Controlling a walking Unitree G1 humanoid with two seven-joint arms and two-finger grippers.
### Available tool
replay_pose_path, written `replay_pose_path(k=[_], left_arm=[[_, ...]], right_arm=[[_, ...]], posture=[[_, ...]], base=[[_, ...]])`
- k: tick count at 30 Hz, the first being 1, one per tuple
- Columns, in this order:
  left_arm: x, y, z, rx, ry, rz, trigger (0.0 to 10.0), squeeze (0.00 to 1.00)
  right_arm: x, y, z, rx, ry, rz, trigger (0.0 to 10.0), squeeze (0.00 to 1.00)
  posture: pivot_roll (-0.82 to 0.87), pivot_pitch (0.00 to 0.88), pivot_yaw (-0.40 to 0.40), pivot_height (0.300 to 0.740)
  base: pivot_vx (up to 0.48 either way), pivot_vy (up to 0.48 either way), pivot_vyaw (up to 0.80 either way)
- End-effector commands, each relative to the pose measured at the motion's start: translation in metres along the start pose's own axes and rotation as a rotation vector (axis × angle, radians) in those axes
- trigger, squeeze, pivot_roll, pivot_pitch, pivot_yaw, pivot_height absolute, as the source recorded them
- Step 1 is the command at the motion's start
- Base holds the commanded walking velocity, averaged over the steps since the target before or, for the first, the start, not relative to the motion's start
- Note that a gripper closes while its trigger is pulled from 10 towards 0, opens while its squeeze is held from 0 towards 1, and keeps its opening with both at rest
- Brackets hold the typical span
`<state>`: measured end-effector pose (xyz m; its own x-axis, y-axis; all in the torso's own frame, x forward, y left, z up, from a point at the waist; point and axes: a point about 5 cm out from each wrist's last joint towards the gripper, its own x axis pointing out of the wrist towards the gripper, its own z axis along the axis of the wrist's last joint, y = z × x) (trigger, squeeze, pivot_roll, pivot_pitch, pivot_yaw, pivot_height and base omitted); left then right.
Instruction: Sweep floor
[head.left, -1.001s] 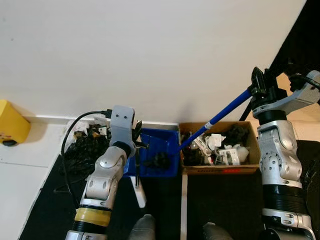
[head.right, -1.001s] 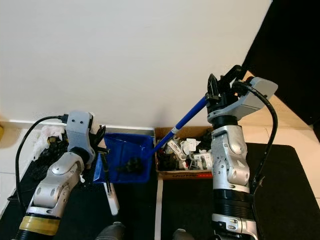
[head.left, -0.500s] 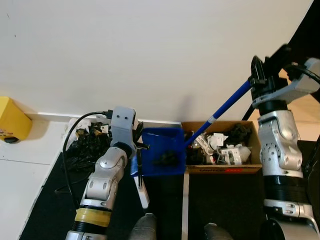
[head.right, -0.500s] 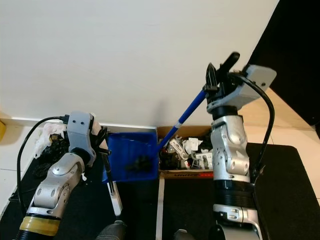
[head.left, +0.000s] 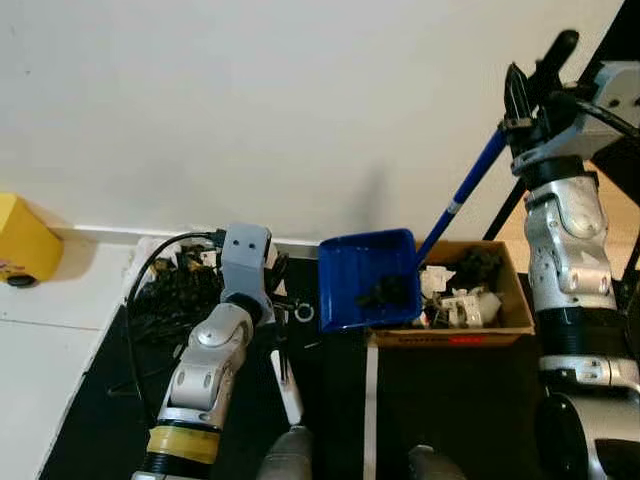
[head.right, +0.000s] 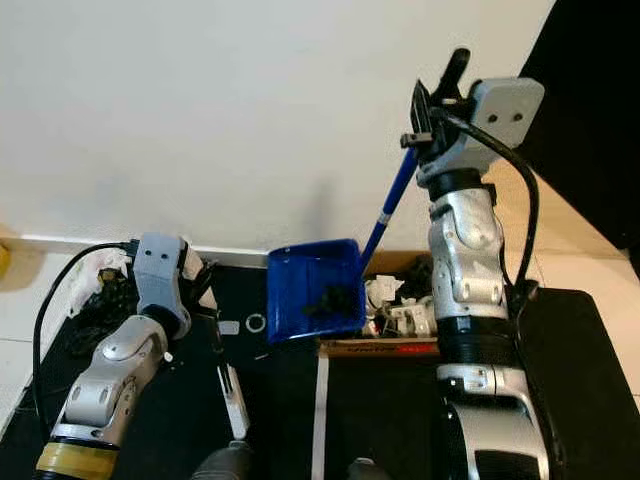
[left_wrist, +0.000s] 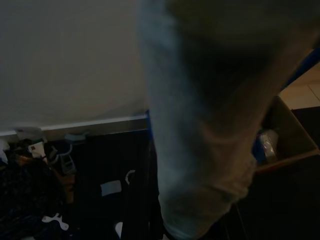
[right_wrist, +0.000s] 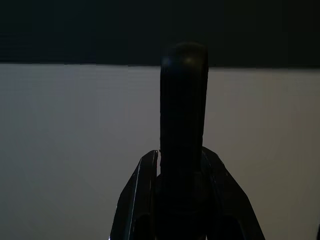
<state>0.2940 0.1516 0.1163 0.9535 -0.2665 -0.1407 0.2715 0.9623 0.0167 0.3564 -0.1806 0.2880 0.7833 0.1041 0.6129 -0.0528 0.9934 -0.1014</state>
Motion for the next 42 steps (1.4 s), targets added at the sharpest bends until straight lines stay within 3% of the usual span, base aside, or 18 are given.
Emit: replay_pose_path(k=[1, 16, 24, 29, 37, 40, 41, 42], left_arm=[[-0.005, 0.002, 0.002, 0.027, -0.015, 0.001, 10.0, 0.00], [-0.004, 0.003, -0.002, 0.027, -0.007, 0.000, 10.0, 0.00], [-0.004, 0.002, -0.003, 0.026, -0.007, 0.001, 10.0, 0.00], [-0.004, 0.001, -0.003, 0.026, -0.011, 0.002, 10.0, 0.00], [-0.005, 0.000, -0.004, 0.025, -0.011, -0.003, 10.0, 0.00], [-0.004, -0.001, -0.004, 0.026, -0.010, -0.006, 10.0, 0.00], [-0.004, -0.001, -0.003, 0.029, -0.010, -0.011, 10.0, 0.00], [-0.004, -0.001, -0.003, 0.029, -0.010, -0.011, 10.0, 0.00]], right_arm=[[0.008, 0.000, 0.018, -0.076, -0.099, 0.024, 10.0, 0.00], [0.020, 0.020, 0.031, -0.482, -0.211, 0.245, 10.0, 0.00], [0.005, 0.064, 0.015, -0.671, -0.271, 0.523, 10.0, 0.00], [-0.001, 0.073, 0.009, -0.701, -0.290, 0.577, 10.0, 0.00], [-0.002, 0.066, 0.010, -0.747, -0.301, 0.545, 10.0, 0.00], [-0.002, 0.061, 0.011, -0.731, -0.298, 0.521, 10.0, 0.00], [0.000, 0.051, 0.016, -0.615, -0.271, 0.428, 10.0, 0.00], [0.000, 0.051, 0.016, -0.615, -0.271, 0.428, 10.0, 0.00]], posture=[[0.16, 0.123, 0.028, 0.740], [0.15, 0.122, 0.032, 0.740], [0.16, 0.121, 0.028, 0.740], [0.16, 0.120, 0.025, 0.740], [0.16, 0.121, 0.029, 0.740], [0.15, 0.122, 0.031, 0.740], [0.15, 0.122, 0.033, 0.740], [0.15, 0.122, 0.033, 0.740]], base=[[0.000, 0.000, 0.00], [0.000, 0.000, 0.00], [0.000, 0.000, 0.00], [0.000, 0.000, 0.00], [0.000, 0.000, 0.00], [0.000, 0.000, 0.00], [0.000, 0.000, 0.00], [0.000, 0.000, 0.00]])
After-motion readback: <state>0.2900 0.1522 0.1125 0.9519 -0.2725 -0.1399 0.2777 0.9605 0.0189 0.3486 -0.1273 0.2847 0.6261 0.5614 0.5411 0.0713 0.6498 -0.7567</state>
